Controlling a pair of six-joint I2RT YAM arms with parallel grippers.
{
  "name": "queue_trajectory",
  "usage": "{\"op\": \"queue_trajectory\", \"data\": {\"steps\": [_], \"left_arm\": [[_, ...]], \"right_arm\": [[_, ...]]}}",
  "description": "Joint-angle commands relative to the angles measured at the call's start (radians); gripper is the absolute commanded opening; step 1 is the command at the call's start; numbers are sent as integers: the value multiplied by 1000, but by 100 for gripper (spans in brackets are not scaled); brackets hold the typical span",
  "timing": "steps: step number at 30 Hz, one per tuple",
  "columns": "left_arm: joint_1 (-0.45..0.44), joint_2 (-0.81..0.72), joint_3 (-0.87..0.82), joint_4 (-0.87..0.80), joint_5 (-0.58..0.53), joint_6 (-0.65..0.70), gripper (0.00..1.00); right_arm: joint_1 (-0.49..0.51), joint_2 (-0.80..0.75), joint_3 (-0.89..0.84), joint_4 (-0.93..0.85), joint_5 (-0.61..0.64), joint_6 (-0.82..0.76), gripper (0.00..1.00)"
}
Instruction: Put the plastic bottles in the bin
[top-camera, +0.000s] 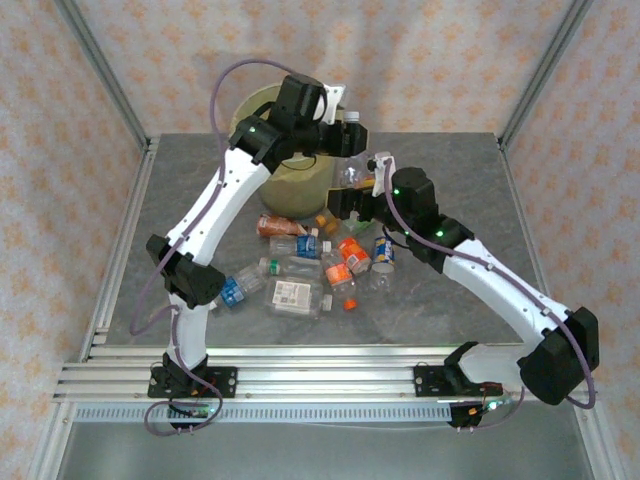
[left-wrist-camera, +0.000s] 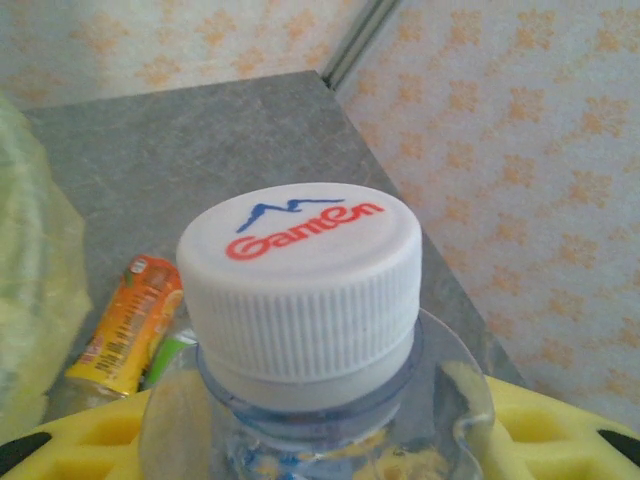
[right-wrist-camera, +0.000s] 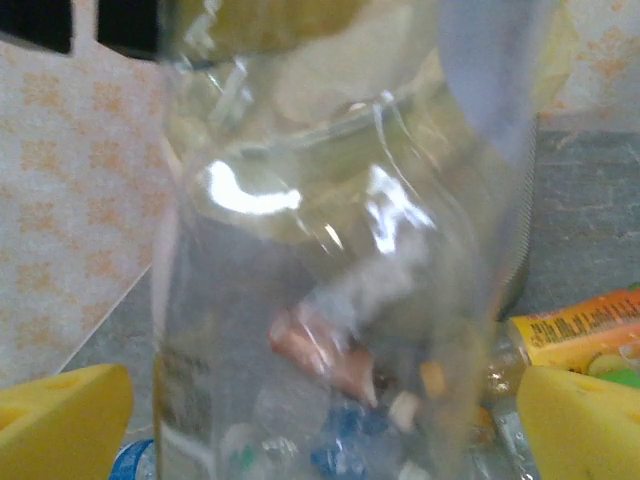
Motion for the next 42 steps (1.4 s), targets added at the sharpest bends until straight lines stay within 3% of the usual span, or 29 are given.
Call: {"op": "queue_trajectory", "data": {"steps": [1,5,12,19,35,42], "left_arm": [[55,-89,20,90,-67,24,51],[122,-129,17,191,-91,6,50],[196,-129,52,304,-199,53,50],[213,-18,186,216,-347,151,51],[214,157,205,102,-403,152,52],[214,147,77,95,-438,122,61]], "right_arm": [[4,-47,39,-103,59,20,99],[4,-100,32,-193,137,55,99],[4,-164,7,-362,396,124,99],[4,-142,28,-541,656,230,99],[-15,-115,45,-666,784,337,99],[-26,-106,27,-655,771,350,99]]}}
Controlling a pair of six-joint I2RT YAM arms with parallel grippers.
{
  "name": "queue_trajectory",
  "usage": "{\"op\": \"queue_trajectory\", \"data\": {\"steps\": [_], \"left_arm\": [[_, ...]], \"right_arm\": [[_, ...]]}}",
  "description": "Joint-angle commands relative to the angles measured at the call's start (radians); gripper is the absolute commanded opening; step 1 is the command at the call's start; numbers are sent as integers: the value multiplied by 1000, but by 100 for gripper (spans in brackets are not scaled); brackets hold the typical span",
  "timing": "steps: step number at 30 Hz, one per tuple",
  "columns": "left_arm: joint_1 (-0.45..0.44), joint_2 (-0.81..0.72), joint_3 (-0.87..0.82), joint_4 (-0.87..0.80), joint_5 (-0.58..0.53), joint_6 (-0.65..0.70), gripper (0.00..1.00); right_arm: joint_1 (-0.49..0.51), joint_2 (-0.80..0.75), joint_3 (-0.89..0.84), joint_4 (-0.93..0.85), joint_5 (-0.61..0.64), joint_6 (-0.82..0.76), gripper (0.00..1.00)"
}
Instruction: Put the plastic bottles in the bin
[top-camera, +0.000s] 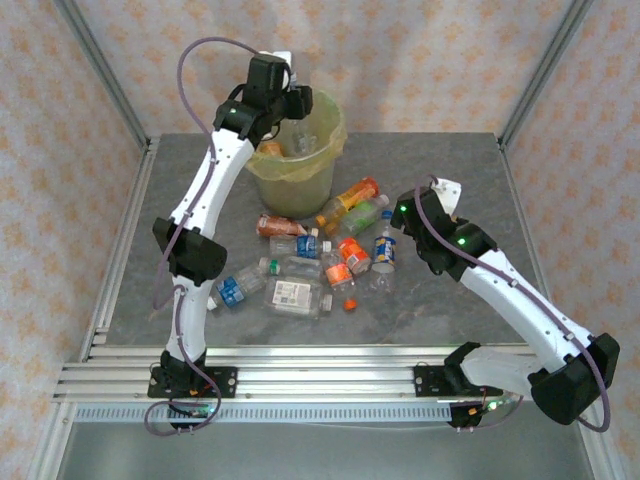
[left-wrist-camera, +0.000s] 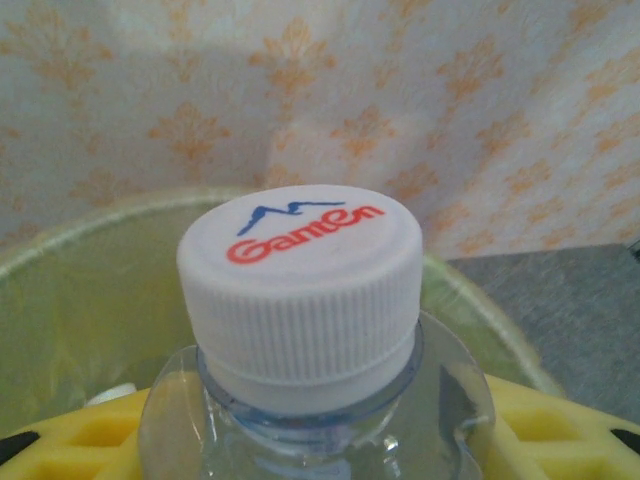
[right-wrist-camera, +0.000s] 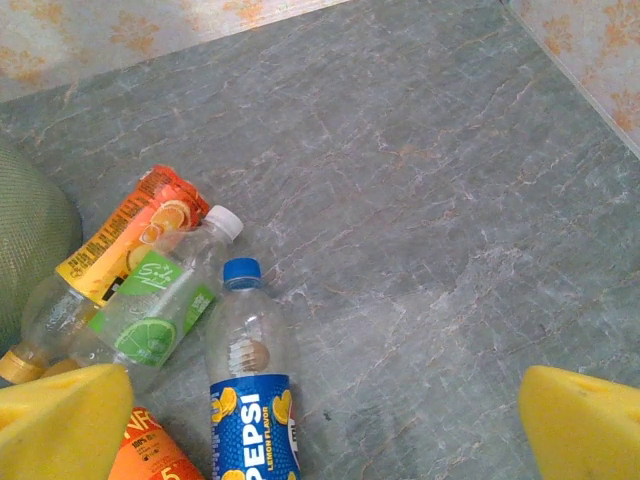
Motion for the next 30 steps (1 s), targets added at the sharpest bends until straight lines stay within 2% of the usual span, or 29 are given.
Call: {"op": "queue_trajectory", "data": {"steps": [1,3,10,14,22,30], "left_arm": [[9,-40,-60,-22,-63,-18,64],[9,-47,-86,-27,-106,-20,71],[9,-84,-150,-21,-201,-25,83],[9,-124,-182,-11,-230,-27,85],[14,-253,-293,8,-347,-19,100],[31,-466,-492,45,-393,-41,100]], "right_arm": [[-10,8,11,-29,29,21,99],[-12,11,8,-30,25,21,99],[-25,10,-7,-30,18,22,99],[-36,16,-20,-44,-1,39,99],[-56,99,-56,-69,-120,54,99],[-58,217,-78,-24,-231,51,100]]}}
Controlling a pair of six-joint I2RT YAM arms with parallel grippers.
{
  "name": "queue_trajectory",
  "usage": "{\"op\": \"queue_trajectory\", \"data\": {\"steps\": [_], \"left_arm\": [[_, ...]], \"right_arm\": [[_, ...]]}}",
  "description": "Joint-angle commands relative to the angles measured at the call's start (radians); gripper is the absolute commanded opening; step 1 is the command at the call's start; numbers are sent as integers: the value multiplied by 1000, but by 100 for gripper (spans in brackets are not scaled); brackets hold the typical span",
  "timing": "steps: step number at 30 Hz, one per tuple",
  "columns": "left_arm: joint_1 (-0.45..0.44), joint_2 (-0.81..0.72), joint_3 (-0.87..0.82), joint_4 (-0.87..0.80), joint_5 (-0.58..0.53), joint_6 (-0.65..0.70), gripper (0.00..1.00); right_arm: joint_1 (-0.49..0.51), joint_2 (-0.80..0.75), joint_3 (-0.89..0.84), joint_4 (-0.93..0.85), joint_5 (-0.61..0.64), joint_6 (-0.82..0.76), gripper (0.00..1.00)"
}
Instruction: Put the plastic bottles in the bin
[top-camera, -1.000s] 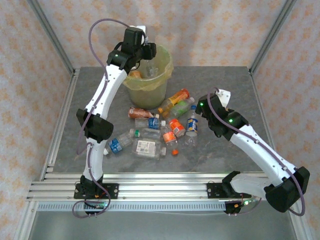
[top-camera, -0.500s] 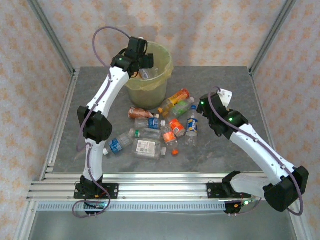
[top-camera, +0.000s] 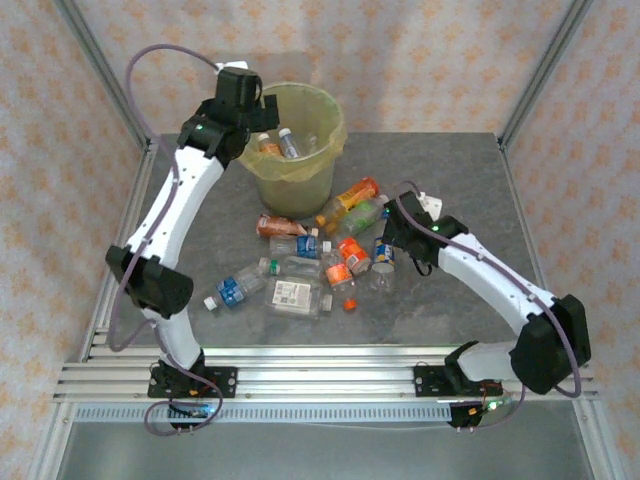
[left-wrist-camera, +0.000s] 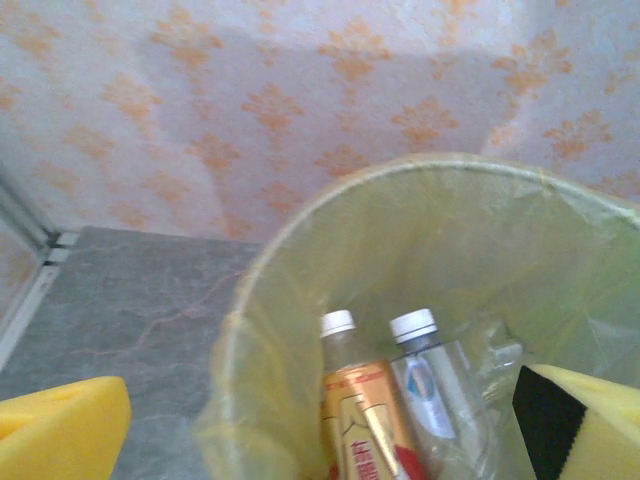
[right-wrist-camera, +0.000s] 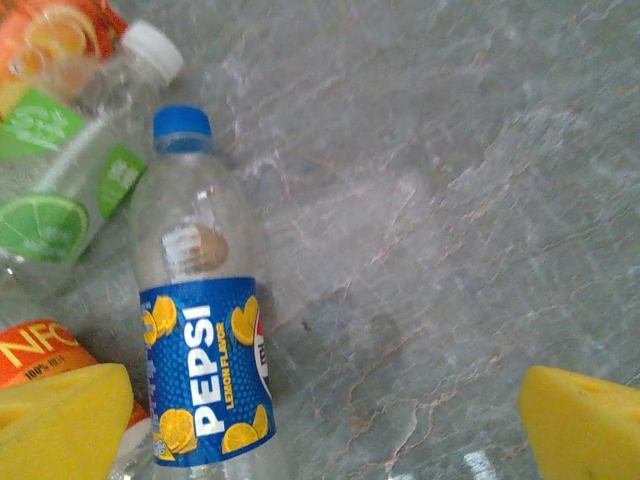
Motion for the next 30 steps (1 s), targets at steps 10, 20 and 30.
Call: {"op": "queue_trajectory", "data": {"steps": [10,20,30], "left_arm": [[5,-421,-436,-8,-48,-175,100],[6,-774,-966,-43,28,-749,100],[-27,-934,-1247,-93,66,-1111,100]], "right_arm": [[-10,122,-34,47,-119,30,92],[-12,117,-48,52,-105,8,99],[-12,124,-64,56,-102,-4,99]]}}
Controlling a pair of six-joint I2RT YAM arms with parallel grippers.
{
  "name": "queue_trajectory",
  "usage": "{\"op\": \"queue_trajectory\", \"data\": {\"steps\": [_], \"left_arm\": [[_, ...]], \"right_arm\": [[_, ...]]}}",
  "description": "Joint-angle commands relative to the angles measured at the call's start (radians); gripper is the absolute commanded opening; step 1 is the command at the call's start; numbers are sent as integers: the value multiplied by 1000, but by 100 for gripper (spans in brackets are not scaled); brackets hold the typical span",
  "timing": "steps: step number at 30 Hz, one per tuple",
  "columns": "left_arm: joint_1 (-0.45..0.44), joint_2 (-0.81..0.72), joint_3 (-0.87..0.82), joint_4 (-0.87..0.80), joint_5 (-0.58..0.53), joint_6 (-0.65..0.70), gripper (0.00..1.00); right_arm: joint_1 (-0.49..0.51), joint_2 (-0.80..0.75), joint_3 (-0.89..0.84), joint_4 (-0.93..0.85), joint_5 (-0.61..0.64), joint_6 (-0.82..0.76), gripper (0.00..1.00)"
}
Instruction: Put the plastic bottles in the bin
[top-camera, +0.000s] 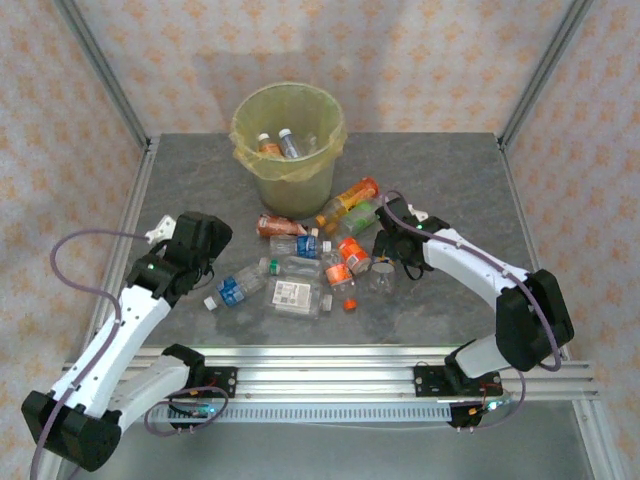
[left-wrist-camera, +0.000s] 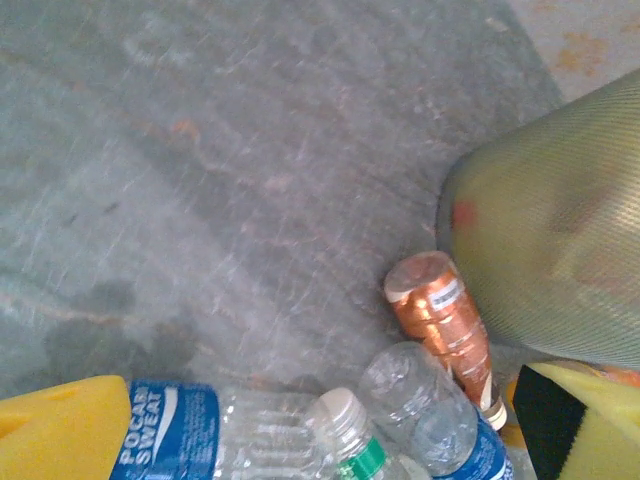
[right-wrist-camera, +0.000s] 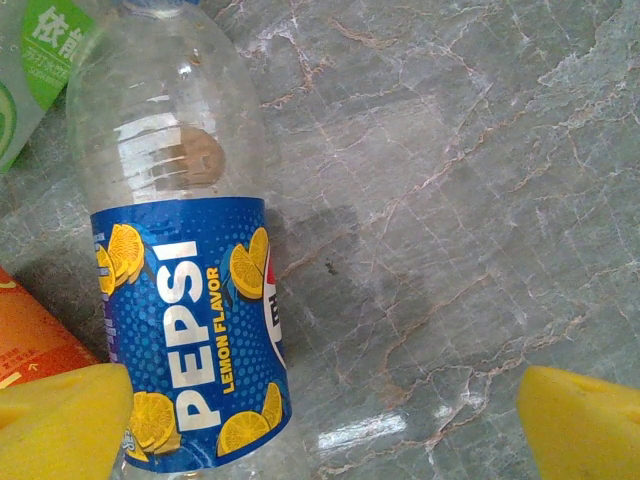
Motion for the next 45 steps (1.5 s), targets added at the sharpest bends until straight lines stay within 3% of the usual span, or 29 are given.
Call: {"op": "queue_trajectory", "data": {"steps": [1,8,14,19,25,32,38,45], "left_arm": [[-41,-39,-59,-41,2,-206,100],[-183,-43,-182,-19,0,-443,100],[-236,-32,-260,27,22,-574,100],[-237,24,-331,165,69,-609,100],[-234,95,-342,252,30,-597,100],[-174,149,-395,368,8,-579,100],[-75,227,-349,379,6,-460,96],[3,376,-322,458,57,-394,81]], "right_arm": [[-4,1,-13,3,19,-11,99],[-6,-4,6,-6,21,-21,99],[-9,-12,-2,-8,17,-26,99],[-9,-27,-11,2,13,-20,99],[-10,-49,-23,10,19,-14,99],[-13,-63,-41,16,25,1,99],[-14,-66,-42,21,25,10,99],[-15,-70,-41,16,33,21,99]]}}
